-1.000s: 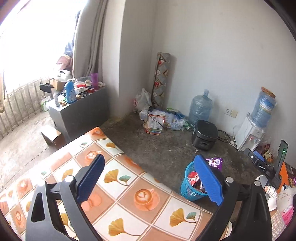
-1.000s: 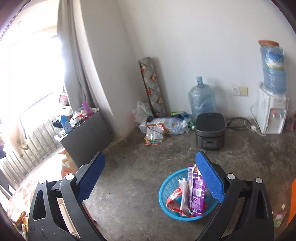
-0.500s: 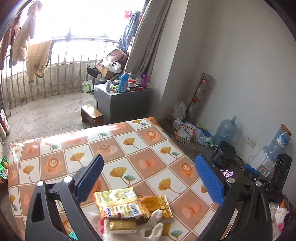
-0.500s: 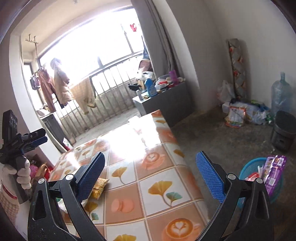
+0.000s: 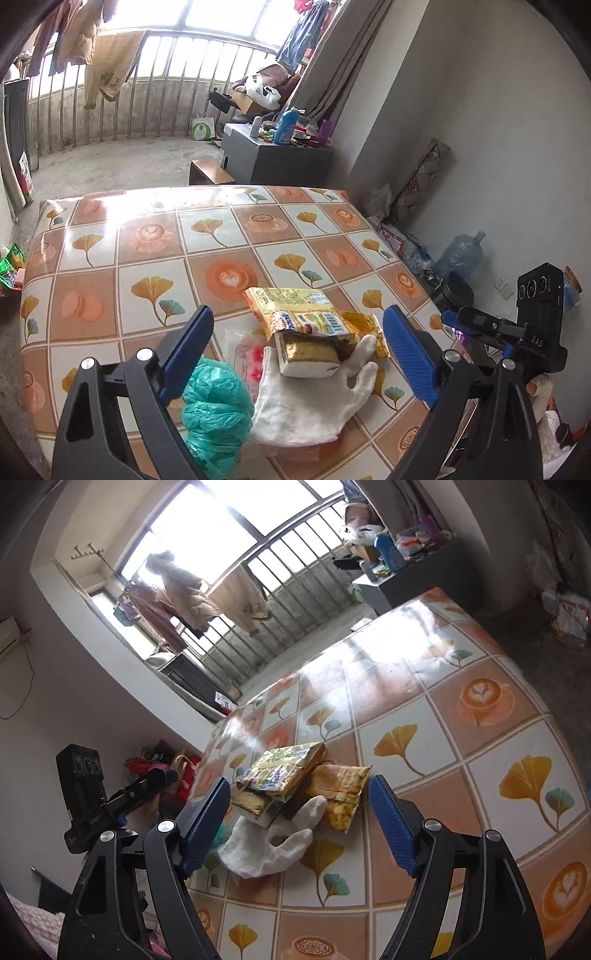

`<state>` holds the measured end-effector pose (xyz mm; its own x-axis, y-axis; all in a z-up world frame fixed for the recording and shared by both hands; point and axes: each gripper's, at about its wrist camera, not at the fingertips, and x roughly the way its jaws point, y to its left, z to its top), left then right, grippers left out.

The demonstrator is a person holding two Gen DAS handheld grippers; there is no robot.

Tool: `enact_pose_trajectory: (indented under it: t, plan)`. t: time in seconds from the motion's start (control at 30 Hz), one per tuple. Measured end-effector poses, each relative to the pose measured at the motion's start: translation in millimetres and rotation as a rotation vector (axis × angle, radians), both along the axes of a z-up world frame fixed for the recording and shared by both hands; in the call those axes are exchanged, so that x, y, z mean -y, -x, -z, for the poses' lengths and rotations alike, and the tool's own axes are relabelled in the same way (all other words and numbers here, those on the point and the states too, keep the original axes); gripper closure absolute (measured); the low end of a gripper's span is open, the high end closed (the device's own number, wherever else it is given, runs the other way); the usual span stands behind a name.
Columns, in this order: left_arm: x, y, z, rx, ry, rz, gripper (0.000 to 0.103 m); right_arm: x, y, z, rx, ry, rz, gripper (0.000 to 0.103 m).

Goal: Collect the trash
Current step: 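Grasp the green plastic bag with the left tool while the right tool grasps a yellow snack bag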

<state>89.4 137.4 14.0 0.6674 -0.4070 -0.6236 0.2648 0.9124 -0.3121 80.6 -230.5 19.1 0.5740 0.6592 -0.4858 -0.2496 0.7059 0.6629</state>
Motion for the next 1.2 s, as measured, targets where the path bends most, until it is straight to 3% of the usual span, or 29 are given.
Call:
enact_pose_trajectory:
  t: [0.3, 0.5, 0.67, 0.77, 0.83, 0.93, 1.2]
  plan:
    - [-19, 5, 51, -0.169, -0.097, 0.000, 0.013, -38, -44, 21, -0.260, -0.192, -0.125, 0.042]
    - [-23, 2, 70, -0.205, -0.145, 0.000, 0.016, -52, -66, 37, -0.368, -0.172, -0.128, 0.048]
    - [-30, -7, 85, -0.272, -0.161, 0.010, 0.037, -65, -69, 37, -0.386, -0.131, -0.123, 0.052]
    - [-36, -9, 90, -0.296, -0.141, -0.003, 0.046, -71, -72, 38, -0.394, -0.121, -0.132, 0.064]
    - [-39, -9, 90, -0.291, -0.128, -0.012, 0.047, -73, -74, 40, -0.406, -0.116, -0.140, 0.075]
    - [-45, -8, 89, -0.291, -0.107, -0.023, 0.051, -67, -73, 40, -0.406, -0.142, -0.140, 0.083]
    - [-64, -4, 75, -0.259, -0.066, -0.078, 0.053, -55, -67, 37, -0.373, -0.209, -0.138, 0.089]
